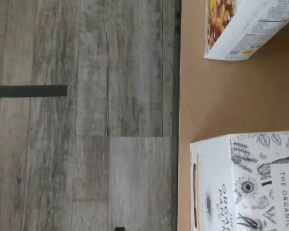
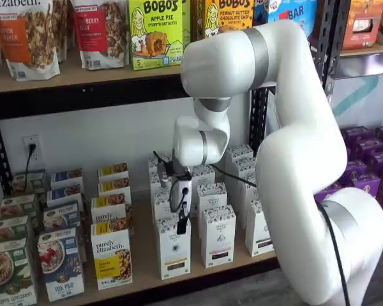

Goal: Pick up the white box with a yellow strip in the middle, on the bottom shelf, the fourth box from the left

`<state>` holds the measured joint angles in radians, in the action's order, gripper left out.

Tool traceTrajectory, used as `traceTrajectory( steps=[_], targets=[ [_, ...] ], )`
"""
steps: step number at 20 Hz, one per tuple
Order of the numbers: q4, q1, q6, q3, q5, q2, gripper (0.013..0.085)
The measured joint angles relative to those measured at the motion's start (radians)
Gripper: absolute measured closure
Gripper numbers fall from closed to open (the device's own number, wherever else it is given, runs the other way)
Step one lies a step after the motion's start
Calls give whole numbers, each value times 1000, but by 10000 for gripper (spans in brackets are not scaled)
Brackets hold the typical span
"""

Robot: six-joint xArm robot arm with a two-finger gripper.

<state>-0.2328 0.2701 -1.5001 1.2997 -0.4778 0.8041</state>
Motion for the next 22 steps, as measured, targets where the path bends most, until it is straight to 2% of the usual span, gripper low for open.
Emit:
traceTrajectory(
  steps=[3, 11, 18, 22],
  targets=[
    [48, -12, 33, 24, -7, 11, 130],
    [63, -29, 29, 107, -5, 68, 130],
    [121, -24, 86, 192, -24, 140, 130],
    [133, -23, 98, 222, -21, 173, 130]
  ],
)
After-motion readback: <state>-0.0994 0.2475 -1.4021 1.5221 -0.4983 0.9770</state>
